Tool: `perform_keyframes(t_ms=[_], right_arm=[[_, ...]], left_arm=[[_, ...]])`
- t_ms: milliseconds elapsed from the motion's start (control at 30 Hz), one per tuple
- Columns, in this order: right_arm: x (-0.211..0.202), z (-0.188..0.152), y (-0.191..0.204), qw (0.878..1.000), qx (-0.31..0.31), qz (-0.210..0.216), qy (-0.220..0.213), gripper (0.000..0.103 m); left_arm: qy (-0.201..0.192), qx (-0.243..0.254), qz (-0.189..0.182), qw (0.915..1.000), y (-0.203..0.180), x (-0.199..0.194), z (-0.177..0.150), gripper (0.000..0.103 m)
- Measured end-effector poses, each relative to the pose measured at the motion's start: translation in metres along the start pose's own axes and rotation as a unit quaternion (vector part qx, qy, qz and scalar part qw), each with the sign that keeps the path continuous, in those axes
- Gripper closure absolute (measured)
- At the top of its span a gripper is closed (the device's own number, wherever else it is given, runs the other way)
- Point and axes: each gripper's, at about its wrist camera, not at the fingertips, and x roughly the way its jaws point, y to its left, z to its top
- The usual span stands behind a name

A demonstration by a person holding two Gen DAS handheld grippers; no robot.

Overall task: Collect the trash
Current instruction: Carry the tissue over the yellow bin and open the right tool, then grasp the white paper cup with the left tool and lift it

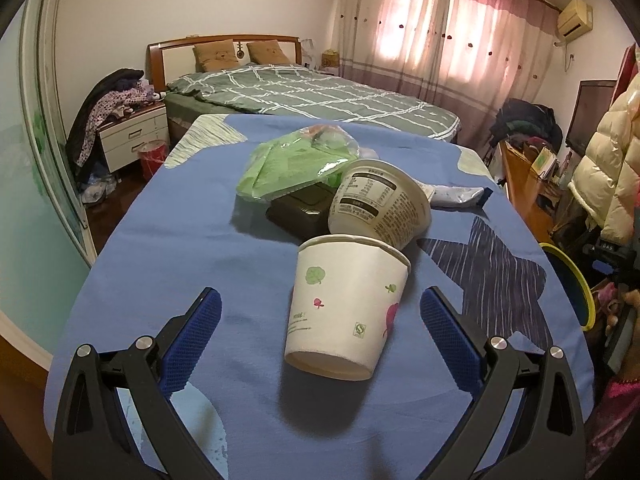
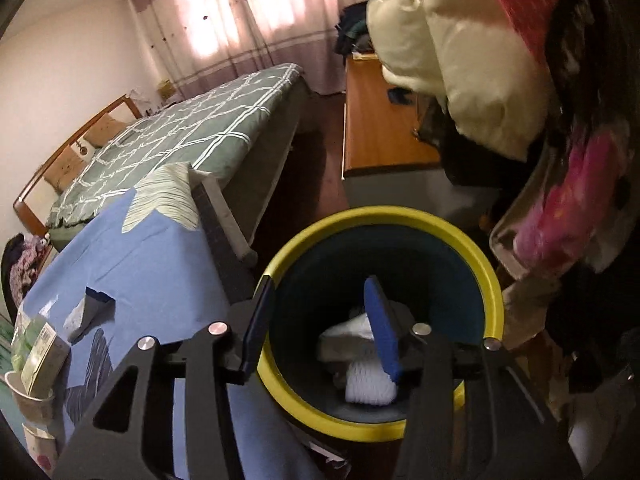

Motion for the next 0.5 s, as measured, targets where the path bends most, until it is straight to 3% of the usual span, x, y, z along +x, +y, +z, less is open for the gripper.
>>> perform_keyframes(t_ms=[300,500], right_arm=[[-0.028,-0.040,0.018,0.998,-0.024,0.049,-0.027,0.052],[-0.030,-0.058,0.039,0.996,-0.051,0.068,-0.014,0.052]], left_arm=[[0.018,0.002,-0.008,0.9998,-0.002,0.013,0.000,0.005],[0.033,0.003,-0.016,0.9993,-0.002,0.028,0.002,0.005]])
